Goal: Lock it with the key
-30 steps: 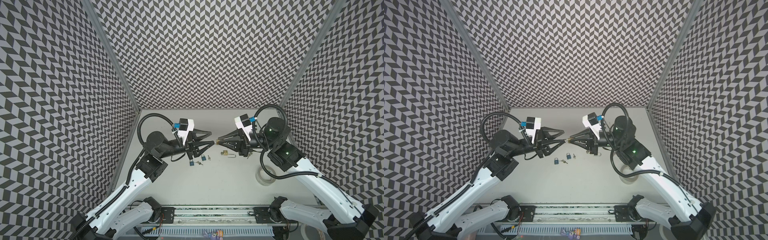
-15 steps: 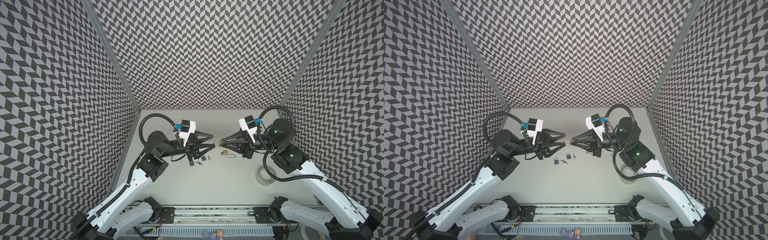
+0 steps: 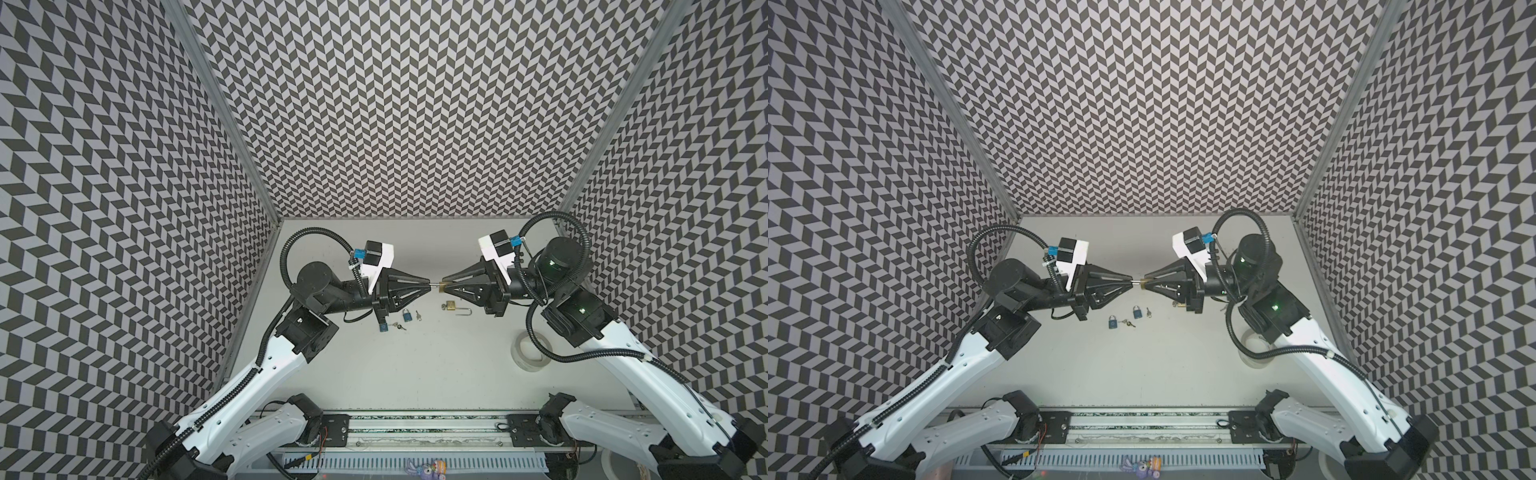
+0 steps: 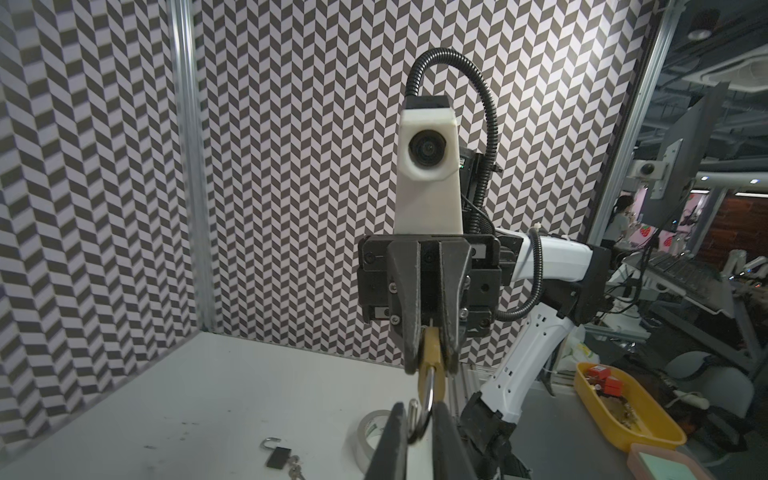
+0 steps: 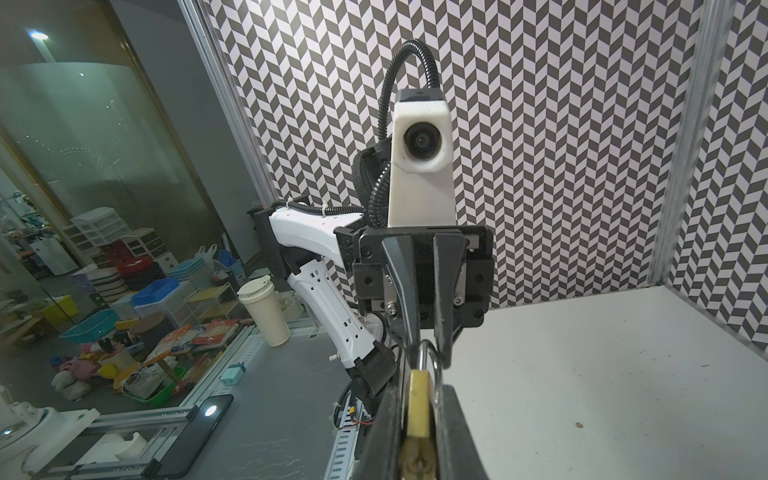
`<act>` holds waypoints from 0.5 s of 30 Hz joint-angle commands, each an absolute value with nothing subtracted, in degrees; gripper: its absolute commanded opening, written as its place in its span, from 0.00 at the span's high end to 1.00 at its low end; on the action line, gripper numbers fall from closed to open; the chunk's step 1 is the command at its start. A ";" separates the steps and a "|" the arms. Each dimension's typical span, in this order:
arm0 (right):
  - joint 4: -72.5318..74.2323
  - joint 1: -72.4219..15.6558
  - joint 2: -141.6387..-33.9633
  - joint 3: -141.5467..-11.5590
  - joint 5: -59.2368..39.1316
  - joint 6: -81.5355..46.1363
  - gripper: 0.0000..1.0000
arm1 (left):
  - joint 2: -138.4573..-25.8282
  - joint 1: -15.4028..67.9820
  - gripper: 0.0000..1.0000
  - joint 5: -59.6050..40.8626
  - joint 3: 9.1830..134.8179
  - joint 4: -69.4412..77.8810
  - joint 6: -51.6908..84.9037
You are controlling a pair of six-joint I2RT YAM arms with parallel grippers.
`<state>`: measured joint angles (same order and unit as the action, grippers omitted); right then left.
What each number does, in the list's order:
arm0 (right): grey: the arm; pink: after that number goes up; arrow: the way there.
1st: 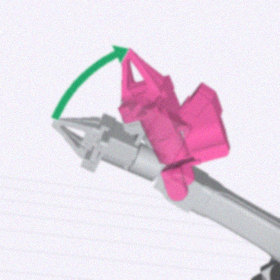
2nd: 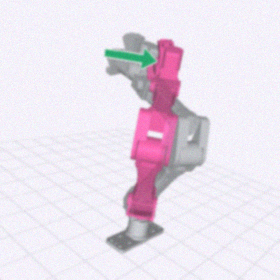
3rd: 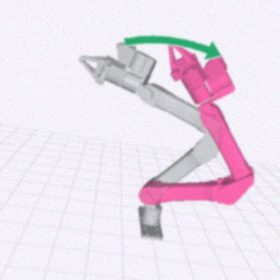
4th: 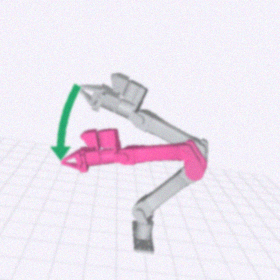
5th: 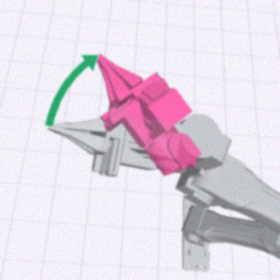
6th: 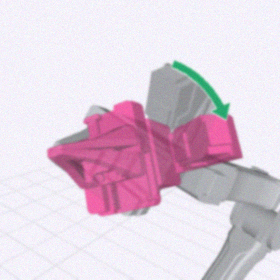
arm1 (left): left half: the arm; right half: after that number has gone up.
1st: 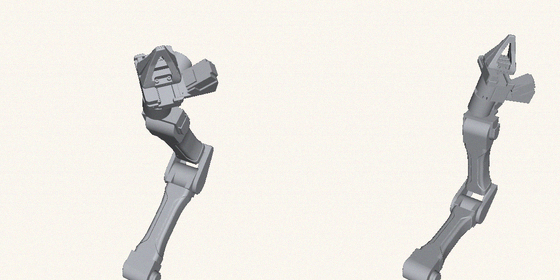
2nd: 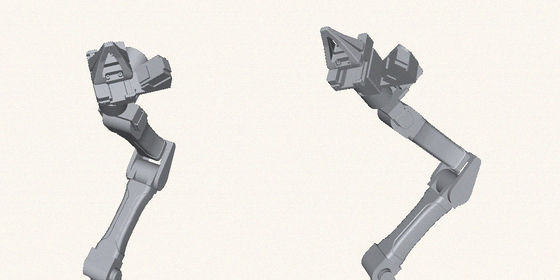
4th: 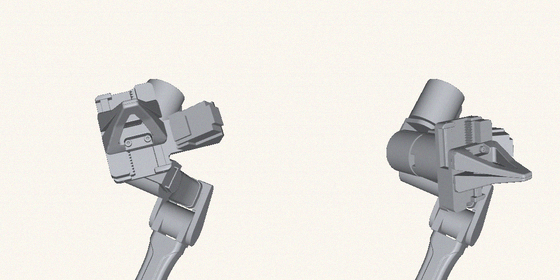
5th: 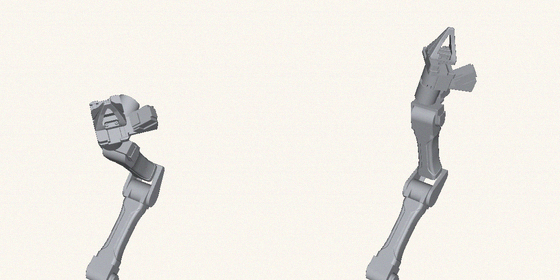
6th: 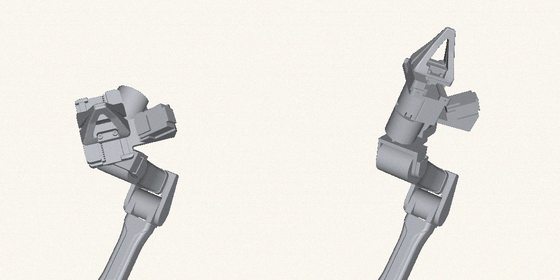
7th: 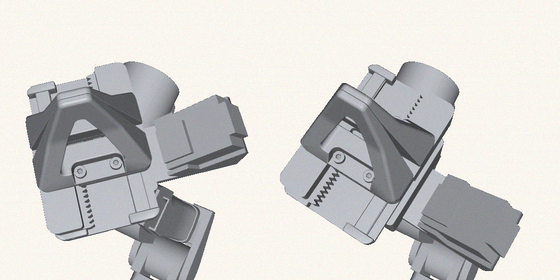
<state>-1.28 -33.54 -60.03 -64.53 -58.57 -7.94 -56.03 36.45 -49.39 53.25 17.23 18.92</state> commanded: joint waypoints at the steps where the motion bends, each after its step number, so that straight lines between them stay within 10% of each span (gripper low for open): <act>1: 0.86 -33.47 -59.43 -64.31 -59.17 -6.82 1.00 | -56.22 36.56 1.00 -49.47 53.18 18.26 18.72; 15: 0.08 -36.82 -63.38 -64.62 -56.49 -4.21 1.00 | -60.63 42.64 1.00 -50.21 53.32 21.96 20.01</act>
